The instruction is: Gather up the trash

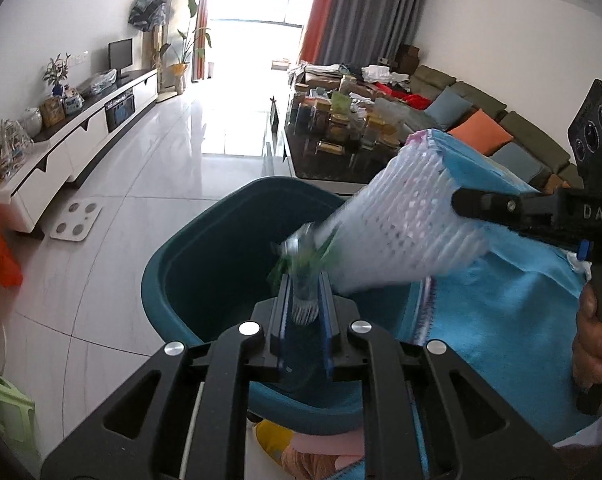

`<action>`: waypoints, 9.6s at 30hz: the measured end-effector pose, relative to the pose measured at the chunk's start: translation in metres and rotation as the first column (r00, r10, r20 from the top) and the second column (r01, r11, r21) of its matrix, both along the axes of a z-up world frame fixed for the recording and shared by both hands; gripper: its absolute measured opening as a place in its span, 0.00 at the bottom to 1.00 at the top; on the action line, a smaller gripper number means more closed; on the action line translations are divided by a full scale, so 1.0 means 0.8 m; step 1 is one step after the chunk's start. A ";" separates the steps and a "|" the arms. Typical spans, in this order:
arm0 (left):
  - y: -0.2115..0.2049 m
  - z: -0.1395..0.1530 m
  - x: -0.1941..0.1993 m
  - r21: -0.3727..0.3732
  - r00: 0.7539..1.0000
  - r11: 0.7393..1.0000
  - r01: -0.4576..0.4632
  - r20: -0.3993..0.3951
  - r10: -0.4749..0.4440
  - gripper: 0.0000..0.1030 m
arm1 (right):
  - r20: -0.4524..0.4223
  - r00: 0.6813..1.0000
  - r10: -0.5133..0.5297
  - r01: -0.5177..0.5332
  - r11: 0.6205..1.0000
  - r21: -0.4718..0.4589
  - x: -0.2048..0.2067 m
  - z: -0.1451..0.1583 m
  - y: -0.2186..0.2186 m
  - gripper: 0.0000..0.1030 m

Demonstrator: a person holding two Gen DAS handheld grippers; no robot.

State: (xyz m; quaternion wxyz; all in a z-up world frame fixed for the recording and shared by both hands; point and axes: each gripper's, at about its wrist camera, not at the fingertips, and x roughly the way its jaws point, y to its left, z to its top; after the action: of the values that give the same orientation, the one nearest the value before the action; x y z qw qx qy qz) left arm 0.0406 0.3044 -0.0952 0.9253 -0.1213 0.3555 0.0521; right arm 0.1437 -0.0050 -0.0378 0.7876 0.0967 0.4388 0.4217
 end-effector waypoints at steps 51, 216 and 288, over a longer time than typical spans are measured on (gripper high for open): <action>-0.419 0.044 0.088 -0.015 0.780 0.780 0.626 -0.020 -0.626 0.49 | 0.323 0.804 -0.498 0.550 0.831 -0.087 -0.061 0.041 -0.384 0.34; -0.462 0.025 0.027 -0.113 0.651 0.645 0.756 0.026 -0.758 0.68 | 0.178 0.735 -0.655 0.671 0.740 -0.049 -0.157 0.017 -0.478 0.46; -0.450 0.006 0.064 -0.443 0.632 0.555 0.704 0.036 -0.774 0.76 | 0.111 0.869 -0.482 0.478 0.876 0.065 -0.159 0.000 -0.432 0.06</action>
State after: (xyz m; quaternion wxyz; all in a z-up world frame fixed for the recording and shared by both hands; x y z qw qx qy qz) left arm 0.0920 -0.0555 -0.0905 0.7793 -0.1500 0.4499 -0.4096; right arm 0.0162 -0.3507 -0.0380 0.8913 0.1904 0.3441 0.2256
